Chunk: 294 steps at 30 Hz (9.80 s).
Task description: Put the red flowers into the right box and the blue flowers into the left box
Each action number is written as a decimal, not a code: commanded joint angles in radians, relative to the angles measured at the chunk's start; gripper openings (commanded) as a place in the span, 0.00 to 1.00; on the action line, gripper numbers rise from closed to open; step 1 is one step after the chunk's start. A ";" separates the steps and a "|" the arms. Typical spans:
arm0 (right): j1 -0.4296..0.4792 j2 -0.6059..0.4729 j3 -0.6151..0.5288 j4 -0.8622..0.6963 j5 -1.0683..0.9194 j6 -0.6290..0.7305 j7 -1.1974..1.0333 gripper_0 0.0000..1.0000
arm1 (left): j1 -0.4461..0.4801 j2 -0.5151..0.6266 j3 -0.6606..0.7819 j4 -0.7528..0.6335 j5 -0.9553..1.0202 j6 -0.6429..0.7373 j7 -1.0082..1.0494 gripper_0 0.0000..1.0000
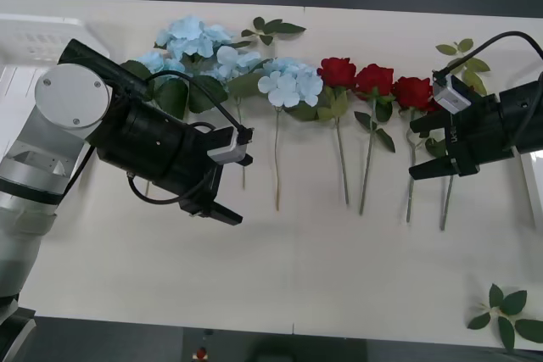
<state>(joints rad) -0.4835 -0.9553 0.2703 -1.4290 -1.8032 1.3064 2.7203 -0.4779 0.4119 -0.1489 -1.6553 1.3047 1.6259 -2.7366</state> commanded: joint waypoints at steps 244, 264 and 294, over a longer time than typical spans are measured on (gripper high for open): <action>-0.170 0.391 0.164 0.295 1.173 -0.326 -1.659 0.00 | -0.326 0.571 -0.011 0.536 -0.550 -0.462 1.048 0.00; -0.188 0.265 0.020 0.226 1.099 -0.137 -1.373 0.00 | -0.384 0.470 0.003 0.842 -0.567 -0.653 1.025 0.00; -0.274 0.012 -0.398 0.188 1.173 0.202 -0.731 0.00 | -0.401 0.512 0.143 0.756 -0.366 -0.313 0.996 0.92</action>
<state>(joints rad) -0.7343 -0.8728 -0.1074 -1.2325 -0.6621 1.5176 1.9144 -0.8416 0.8570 -0.0261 -0.8444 0.8647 1.2686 -1.6871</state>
